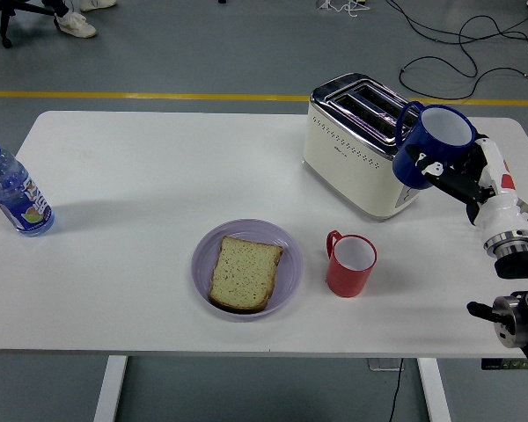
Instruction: Pick up the cup,pour liquid into bread,place the cup on the desk
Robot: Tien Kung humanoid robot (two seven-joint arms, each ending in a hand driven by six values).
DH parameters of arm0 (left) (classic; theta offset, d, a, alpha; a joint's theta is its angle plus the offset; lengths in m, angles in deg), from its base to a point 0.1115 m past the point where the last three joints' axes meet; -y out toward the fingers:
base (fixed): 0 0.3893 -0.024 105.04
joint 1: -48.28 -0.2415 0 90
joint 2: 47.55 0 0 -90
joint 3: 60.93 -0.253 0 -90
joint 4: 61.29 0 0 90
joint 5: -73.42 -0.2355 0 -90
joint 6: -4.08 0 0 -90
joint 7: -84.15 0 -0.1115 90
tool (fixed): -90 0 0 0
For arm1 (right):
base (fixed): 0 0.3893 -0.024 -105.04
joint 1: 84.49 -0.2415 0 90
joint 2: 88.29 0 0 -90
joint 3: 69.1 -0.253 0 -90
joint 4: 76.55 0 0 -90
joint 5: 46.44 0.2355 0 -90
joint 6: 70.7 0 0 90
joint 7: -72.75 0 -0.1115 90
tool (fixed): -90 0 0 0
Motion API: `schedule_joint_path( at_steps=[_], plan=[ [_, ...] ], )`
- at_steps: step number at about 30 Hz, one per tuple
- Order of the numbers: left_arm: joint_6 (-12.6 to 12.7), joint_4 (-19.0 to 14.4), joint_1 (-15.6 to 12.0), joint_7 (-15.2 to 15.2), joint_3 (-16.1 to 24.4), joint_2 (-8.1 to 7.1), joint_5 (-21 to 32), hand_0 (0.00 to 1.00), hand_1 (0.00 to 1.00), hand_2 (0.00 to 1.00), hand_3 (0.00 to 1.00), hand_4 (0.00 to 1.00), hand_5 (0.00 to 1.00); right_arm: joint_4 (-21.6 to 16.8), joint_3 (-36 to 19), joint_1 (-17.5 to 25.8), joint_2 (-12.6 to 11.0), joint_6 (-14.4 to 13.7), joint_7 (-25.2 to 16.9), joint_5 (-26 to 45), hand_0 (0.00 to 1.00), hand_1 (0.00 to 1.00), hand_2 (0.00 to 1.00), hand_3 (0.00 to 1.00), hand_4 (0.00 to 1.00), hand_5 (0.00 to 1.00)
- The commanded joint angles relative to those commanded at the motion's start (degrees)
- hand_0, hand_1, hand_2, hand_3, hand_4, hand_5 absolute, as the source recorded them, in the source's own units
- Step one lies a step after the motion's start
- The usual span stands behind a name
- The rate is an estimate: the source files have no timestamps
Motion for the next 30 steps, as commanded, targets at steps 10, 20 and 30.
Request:
schedule_joint_path(
  at_steps=[10,20,30],
  plan=[
    [-0.1,0.0,0.1,0.0,0.2,-0.05,-0.4,0.661,0.704,0.724,0.624,0.374,0.935,9.3,-2.3,6.1,1.8,-0.6,-12.2,-5.3,0.424,0.366,0.518,0.568,0.503,0.002],
    [-0.1,0.0,0.3,0.1,0.0,-0.06,-0.4,0.660,0.703,0.724,0.624,0.374,0.936,16.8,-2.3,9.0,4.7,0.8,-18.2,-6.6,0.425,0.365,0.517,0.568,0.503,0.002],
    [-0.1,0.0,0.3,0.1,-1.0,-0.05,0.6,0.660,0.702,0.724,0.622,0.374,0.938,23.2,0.2,9.2,7.6,1.0,-22.8,-5.0,0.425,0.357,0.511,0.561,0.521,0.002]
  ],
)
